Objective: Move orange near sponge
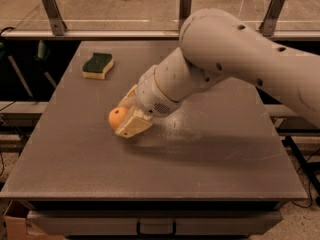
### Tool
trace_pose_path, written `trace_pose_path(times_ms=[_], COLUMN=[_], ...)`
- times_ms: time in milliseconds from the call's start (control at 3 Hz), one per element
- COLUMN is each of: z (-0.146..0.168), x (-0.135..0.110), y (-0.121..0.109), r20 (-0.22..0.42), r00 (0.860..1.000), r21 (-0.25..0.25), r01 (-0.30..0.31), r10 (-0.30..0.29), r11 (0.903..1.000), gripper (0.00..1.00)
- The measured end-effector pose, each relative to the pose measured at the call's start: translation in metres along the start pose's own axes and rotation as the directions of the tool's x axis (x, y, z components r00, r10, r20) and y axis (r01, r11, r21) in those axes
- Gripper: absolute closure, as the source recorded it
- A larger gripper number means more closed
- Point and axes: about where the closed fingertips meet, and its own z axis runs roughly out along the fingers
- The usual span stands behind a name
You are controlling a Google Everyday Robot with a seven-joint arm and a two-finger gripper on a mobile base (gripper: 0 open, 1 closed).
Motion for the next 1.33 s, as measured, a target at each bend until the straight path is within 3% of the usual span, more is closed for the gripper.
trace_pose_path(times_ms=[667, 1000, 1333], z=[0.018, 0.034, 0.037], x=[0.012, 0.013, 0.007], y=[-0.095, -0.162, -0.2], r20=[0.022, 0.047, 0.063], r00=[0.998, 0.996, 0.993], r21=[0.119, 0.157, 0.187], r01=[0.053, 0.072, 0.084], r10=[-0.056, -0.081, -0.097], r11=[0.9915, 0.9849, 0.9788], gripper=[1.0, 1.0, 1.0])
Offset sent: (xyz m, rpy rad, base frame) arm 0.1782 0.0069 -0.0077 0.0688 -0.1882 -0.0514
